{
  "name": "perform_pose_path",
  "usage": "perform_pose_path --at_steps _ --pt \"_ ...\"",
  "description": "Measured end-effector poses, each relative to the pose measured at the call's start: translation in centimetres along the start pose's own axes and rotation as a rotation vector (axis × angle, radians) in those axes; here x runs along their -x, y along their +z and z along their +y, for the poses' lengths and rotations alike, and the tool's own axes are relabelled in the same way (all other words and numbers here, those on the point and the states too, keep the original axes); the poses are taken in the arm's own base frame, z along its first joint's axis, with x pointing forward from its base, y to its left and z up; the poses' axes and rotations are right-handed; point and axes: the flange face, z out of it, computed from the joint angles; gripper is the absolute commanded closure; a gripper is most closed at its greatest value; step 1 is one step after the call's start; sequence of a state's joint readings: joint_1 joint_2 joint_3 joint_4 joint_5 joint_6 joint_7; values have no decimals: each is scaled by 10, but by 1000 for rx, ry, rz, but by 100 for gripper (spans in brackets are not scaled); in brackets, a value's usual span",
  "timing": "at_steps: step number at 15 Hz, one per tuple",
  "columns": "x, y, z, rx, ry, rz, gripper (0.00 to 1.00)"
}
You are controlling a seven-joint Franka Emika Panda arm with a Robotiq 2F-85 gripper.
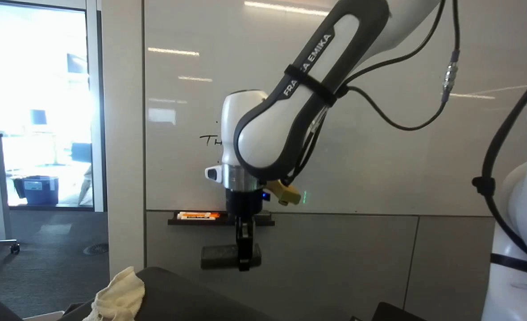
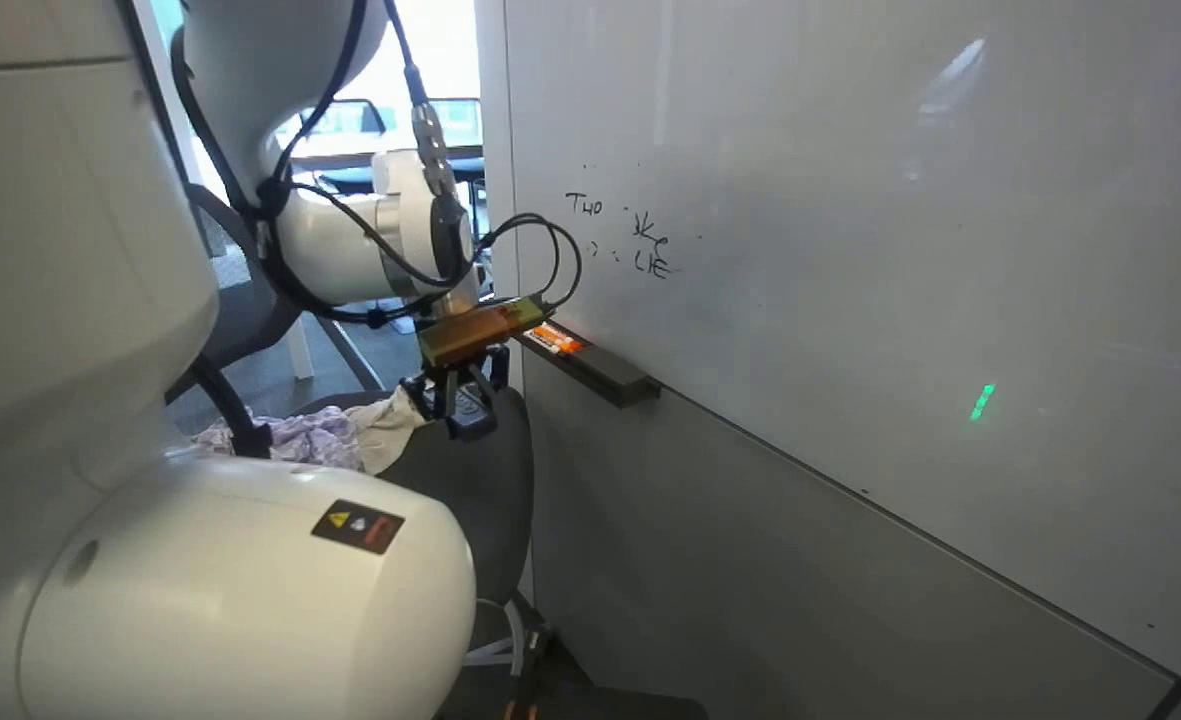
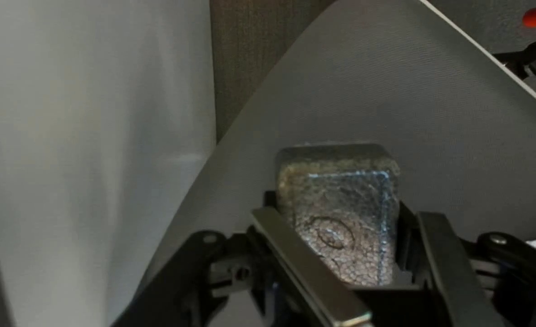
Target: Use the eraser to wipe the writings off the whiteboard
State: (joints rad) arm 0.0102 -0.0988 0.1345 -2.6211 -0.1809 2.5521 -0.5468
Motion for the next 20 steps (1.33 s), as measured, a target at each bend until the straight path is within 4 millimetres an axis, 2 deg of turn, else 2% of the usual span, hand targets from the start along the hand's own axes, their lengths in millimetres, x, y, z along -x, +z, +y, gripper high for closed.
perform_pose_path --at_steps 4,7,14,20 --pt "18 -71 25 167 73 78 69" --pt "27 -104 36 301 128 122 69" --pt "33 -139 63 625 152 215 69" --pt "22 -170 83 925 148 250 69"
